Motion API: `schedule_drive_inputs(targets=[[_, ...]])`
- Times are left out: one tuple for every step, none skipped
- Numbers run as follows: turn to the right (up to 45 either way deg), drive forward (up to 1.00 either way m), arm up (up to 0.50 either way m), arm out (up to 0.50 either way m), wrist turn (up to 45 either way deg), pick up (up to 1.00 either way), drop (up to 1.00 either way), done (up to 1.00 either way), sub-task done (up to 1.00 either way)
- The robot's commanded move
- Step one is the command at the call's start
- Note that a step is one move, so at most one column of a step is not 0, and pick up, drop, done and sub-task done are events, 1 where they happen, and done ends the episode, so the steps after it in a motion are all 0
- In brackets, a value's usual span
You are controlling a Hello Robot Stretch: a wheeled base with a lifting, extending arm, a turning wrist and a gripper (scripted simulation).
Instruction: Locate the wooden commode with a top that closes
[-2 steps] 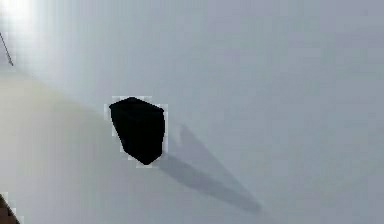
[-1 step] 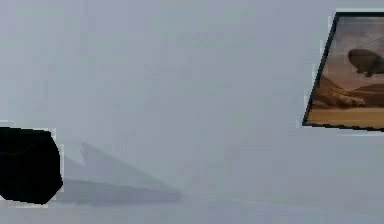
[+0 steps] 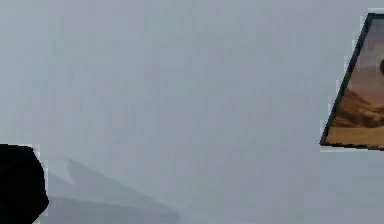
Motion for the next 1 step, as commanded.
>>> schedule_drive_inputs(targets=[[45.0,0.0,0.0,0.0,0.0,0.0,0.0,0.0,0.0]])
